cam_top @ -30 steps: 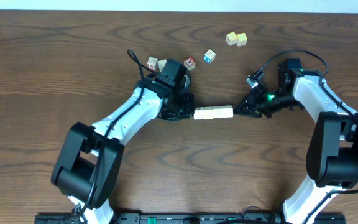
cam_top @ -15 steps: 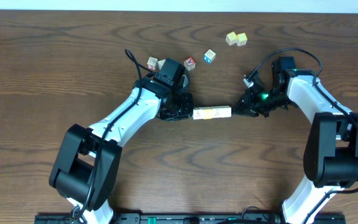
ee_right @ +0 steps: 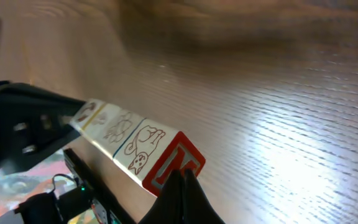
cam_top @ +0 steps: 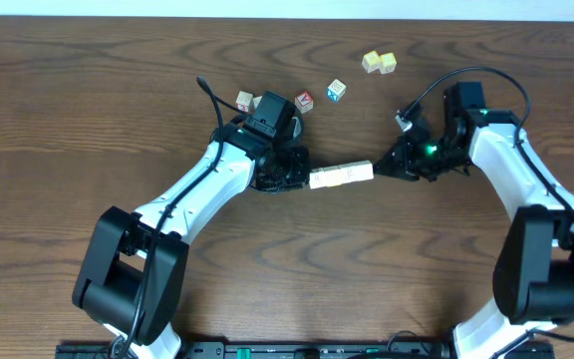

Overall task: Lift 4 blocks
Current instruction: 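Lift the squeezed four-block row with both grippers, then hold the four-block row raised between both grippers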

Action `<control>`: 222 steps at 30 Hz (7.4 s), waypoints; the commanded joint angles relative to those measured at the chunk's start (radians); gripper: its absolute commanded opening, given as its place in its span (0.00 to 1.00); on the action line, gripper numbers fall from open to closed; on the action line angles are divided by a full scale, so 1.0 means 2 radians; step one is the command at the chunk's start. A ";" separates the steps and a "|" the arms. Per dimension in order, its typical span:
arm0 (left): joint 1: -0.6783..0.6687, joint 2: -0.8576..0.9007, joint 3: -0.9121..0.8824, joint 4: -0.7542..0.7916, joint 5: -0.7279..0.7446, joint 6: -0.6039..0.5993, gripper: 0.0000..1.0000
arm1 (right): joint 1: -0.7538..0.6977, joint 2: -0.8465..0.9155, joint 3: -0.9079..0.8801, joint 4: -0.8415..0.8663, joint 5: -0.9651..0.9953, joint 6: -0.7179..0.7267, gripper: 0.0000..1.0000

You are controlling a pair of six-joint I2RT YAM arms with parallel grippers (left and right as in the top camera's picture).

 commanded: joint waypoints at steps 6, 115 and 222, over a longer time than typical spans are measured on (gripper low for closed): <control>-0.015 -0.040 0.005 0.008 0.056 0.008 0.08 | 0.028 -0.013 0.006 -0.012 -0.075 0.007 0.01; -0.015 -0.077 0.005 -0.003 0.040 -0.007 0.07 | 0.040 -0.058 0.006 -0.011 -0.084 0.039 0.01; -0.015 -0.075 0.005 -0.001 0.040 -0.009 0.07 | 0.047 -0.058 0.006 -0.005 -0.074 0.038 0.01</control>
